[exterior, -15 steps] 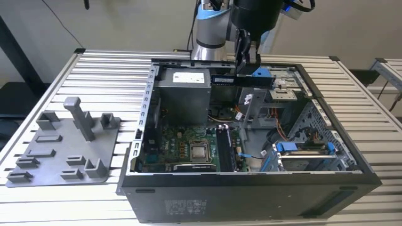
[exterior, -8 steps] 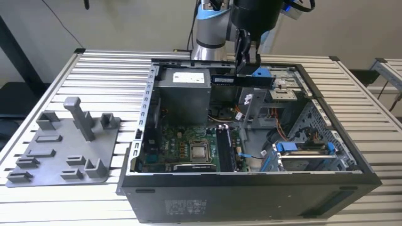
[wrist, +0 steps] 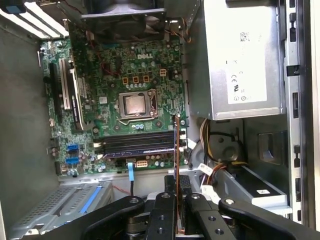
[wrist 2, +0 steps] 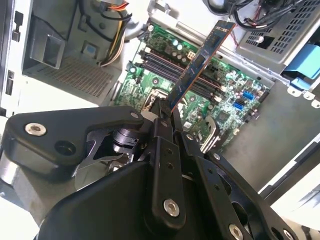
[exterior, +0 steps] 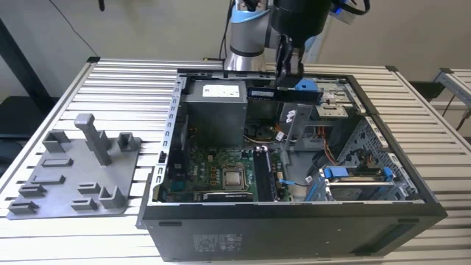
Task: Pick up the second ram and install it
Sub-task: 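Insert the second ram into the second slot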
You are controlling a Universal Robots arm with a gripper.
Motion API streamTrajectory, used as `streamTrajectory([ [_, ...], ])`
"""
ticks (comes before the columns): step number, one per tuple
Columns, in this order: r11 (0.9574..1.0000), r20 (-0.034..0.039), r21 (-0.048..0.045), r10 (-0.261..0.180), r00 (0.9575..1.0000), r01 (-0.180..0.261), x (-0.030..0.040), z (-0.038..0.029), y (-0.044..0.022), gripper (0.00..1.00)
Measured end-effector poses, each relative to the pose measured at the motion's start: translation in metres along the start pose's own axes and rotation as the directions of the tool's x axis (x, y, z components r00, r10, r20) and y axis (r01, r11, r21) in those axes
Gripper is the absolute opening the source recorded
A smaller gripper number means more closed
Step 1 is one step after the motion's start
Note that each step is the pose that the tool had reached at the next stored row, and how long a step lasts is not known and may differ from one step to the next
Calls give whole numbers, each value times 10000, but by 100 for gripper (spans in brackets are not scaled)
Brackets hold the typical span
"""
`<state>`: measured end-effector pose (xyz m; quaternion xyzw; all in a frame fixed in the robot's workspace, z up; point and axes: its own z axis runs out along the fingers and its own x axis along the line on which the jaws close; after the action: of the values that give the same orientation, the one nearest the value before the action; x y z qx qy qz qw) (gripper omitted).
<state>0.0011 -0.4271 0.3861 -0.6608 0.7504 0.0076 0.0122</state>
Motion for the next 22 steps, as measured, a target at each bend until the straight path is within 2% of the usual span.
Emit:
streamTrajectory([
  [7,9977,-2,19,676,9977,-676,0,3,0,14],
  [15,9936,-3,32,1126,9936,-1126,0,4,0,14],
  [18,9900,-4,40,1409,9900,-1409,0,5,0,14],
  [22,9820,-3,54,1889,9820,-1889,0,7,0,14],
])
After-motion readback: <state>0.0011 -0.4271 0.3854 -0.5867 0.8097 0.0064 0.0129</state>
